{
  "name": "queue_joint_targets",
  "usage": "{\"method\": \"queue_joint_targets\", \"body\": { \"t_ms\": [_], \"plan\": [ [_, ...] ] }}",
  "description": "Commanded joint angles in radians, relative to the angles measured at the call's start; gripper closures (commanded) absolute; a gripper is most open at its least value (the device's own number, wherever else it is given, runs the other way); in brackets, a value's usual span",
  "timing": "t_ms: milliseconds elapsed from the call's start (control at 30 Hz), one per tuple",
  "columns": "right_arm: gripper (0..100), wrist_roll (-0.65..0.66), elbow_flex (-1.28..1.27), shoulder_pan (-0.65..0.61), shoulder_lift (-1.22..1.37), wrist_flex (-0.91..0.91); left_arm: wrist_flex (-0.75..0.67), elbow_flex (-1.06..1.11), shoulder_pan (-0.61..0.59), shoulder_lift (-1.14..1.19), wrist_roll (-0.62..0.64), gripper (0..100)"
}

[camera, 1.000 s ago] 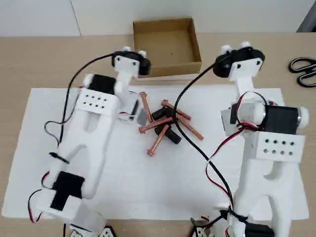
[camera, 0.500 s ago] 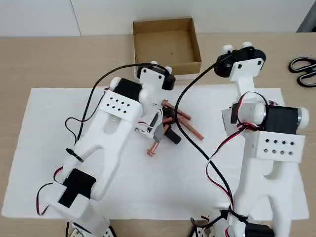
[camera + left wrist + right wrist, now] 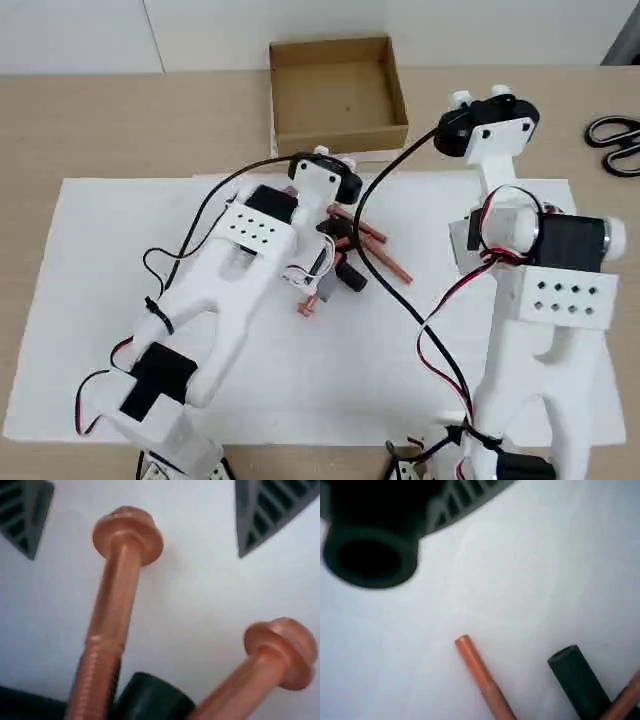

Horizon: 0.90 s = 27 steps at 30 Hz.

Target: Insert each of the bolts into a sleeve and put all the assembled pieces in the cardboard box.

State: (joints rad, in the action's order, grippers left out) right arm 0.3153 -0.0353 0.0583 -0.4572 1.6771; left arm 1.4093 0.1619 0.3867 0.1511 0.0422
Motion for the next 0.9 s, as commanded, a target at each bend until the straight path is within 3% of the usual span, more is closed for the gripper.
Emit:
{"method": "queue_joint_targets", "body": {
  "t_ms": [0,233,533,867],
  "plan": [
    [99.5,0.002,0.003,-0.002,-0.039,-0.015,-0.058,0.016,0.006,-0.006,-0.002,76],
    [99.5,0.002,0.003,-0.002,-0.042,-0.013,-0.153,0.091,0.008,-0.006,-0.002,76],
    [99.5,0.002,0.003,-0.002,-0.044,-0.012,-0.163,0.114,0.009,-0.006,0.046,76],
    [99.5,0.002,0.003,-0.002,-0.047,-0.010,-0.203,0.171,0.031,-0.006,0.046,88]
  ]
}}
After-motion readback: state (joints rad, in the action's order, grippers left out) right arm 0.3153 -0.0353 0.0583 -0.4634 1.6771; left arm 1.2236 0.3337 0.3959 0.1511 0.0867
